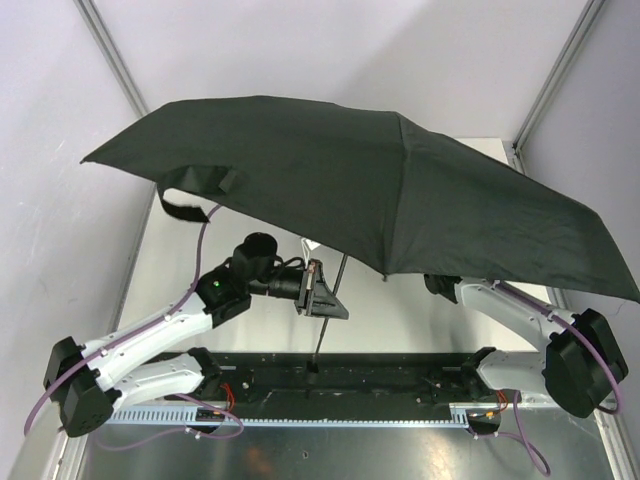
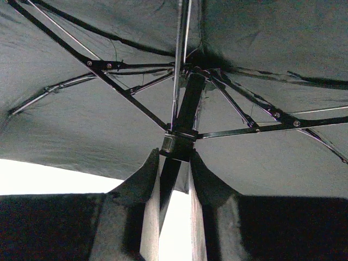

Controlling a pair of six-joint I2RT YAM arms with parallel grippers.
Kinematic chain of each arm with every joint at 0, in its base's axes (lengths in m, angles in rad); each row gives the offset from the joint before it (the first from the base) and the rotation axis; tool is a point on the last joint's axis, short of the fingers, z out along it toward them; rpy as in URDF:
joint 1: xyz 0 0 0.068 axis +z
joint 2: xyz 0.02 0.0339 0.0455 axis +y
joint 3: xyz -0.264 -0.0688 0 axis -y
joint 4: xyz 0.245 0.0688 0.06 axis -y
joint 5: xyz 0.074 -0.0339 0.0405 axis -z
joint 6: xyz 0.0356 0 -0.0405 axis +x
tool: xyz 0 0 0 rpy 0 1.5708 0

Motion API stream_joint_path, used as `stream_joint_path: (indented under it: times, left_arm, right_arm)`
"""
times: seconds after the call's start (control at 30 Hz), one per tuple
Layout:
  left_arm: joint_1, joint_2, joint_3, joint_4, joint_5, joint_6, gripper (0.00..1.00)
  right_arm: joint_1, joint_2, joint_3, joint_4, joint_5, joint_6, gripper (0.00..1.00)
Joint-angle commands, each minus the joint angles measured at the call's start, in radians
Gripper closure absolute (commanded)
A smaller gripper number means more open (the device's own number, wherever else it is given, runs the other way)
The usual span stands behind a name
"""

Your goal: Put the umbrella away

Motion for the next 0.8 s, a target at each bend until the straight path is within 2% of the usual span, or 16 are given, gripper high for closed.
stream_joint_path:
  times: [0.0, 0.07, 0.2, 0.37, 0.4, 0.47, 0.6, 0.77]
  left_arm:
    - [0.083, -0.031, 0.161, 0.336, -0.348, -0.061, 1.0]
    - [0.082, -0.029, 0.156, 0.324, -0.354, -0.05, 1.0]
    - [0.073, -0.03, 0.154, 0.32, -0.359, -0.008, 1.0]
    - [0.068, -0.051, 0.186, 0.222, -0.452, 0.108, 1.0]
    - [0.067, -0.055, 0.194, 0.205, -0.469, 0.126, 1.0]
    - [0.067, -0.065, 0.203, 0.183, -0.497, 0.151, 1.0]
    - [0.055, -0.07, 0.225, 0.15, -0.541, 0.194, 1.0]
    - [0.01, -0.078, 0.235, 0.083, -0.663, 0.269, 1.0]
  right_arm:
    - [0.165, -0.011, -0.05, -0.15, -0.541, -0.08, 1.0]
    - [0.183, -0.035, -0.036, -0.241, -0.496, -0.135, 1.0]
    - [0.133, -0.011, -0.004, -0.259, -0.464, 0.004, 0.99]
    - [0.173, -0.028, 0.019, -0.393, -0.261, 0.069, 0.51]
    - [0.185, -0.034, 0.02, -0.41, -0.231, 0.071, 0.43]
    - [0.202, -0.038, 0.021, -0.432, -0.202, 0.055, 0.35]
    - [0.214, -0.043, 0.021, -0.462, -0.152, 0.027, 0.31]
    - [0.215, -0.05, 0.047, -0.447, -0.09, 0.003, 0.28]
